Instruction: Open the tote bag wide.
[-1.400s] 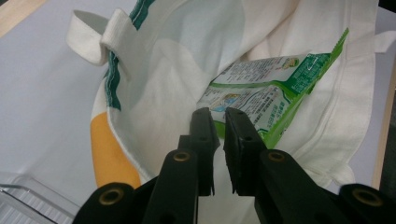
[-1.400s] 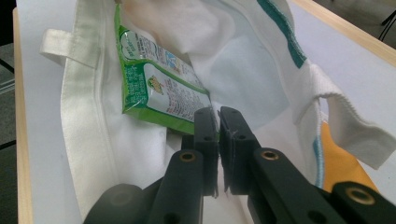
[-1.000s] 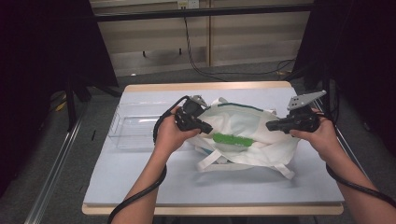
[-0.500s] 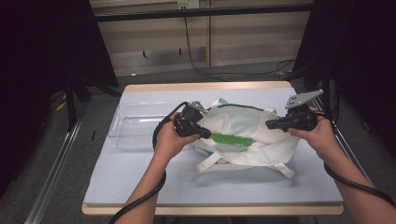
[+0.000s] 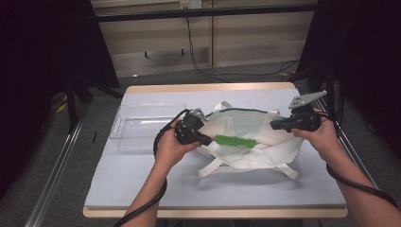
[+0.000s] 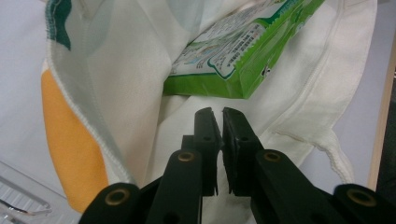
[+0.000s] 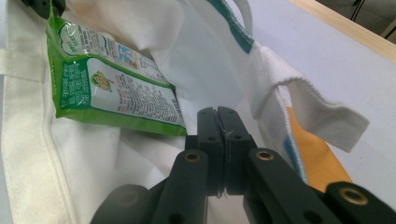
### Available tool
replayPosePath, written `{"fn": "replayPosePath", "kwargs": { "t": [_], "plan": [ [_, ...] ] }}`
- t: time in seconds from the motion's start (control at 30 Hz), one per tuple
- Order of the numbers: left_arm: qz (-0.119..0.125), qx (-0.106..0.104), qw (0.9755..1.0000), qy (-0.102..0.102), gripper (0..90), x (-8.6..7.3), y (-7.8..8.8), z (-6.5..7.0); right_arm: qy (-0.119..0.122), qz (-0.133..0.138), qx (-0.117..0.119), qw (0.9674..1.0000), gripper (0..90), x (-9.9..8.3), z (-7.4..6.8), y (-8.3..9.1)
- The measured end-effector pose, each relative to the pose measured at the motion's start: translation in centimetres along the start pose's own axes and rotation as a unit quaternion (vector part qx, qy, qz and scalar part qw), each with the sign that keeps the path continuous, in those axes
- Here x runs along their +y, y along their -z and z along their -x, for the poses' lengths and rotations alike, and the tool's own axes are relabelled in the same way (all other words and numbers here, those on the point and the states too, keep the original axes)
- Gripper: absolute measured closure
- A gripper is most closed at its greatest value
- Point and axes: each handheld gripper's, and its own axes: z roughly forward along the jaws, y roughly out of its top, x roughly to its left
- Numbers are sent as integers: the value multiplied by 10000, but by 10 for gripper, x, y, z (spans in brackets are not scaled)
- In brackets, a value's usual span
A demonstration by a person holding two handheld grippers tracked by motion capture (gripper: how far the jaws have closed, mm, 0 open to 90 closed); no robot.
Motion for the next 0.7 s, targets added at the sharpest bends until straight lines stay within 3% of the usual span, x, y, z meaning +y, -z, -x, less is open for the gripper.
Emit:
{"fn": "replayPosePath", "kwargs": {
  "t": [0.7],
  "plan": [
    [-69,-29,9999,119,864,-17,-18,-3,-192,84,-151,9997,883,-4,11,-6]
  ]
}}
